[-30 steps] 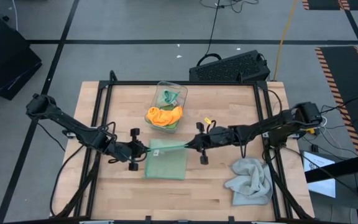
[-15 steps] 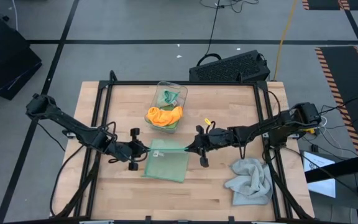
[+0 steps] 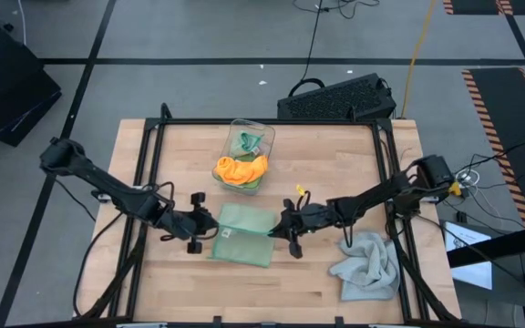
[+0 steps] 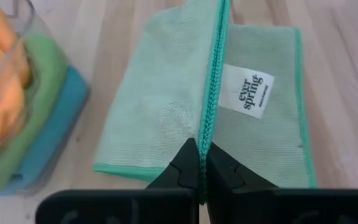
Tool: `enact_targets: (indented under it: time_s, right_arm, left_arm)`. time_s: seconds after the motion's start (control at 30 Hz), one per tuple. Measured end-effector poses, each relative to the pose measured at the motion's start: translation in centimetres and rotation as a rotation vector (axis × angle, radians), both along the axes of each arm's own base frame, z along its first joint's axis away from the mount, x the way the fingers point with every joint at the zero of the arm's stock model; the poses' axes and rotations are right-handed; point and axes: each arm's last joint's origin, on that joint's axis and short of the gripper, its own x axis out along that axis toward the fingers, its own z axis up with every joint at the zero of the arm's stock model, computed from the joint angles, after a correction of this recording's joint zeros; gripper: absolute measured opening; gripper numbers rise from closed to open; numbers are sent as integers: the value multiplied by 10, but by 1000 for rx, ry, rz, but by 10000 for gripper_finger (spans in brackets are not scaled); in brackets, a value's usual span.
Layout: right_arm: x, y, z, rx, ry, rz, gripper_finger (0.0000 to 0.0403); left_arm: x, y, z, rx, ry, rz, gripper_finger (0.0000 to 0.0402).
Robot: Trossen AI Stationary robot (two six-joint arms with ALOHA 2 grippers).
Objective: Fold microfiber towels
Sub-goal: Fold the light green towel
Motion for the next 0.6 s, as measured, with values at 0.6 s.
enact_targets:
  time_s: [0.6]
  right_arm:
    - [1,10,-1,101,49,66,2]
  left_arm:
    - [7,-27,-26,-24,47,-6,5]
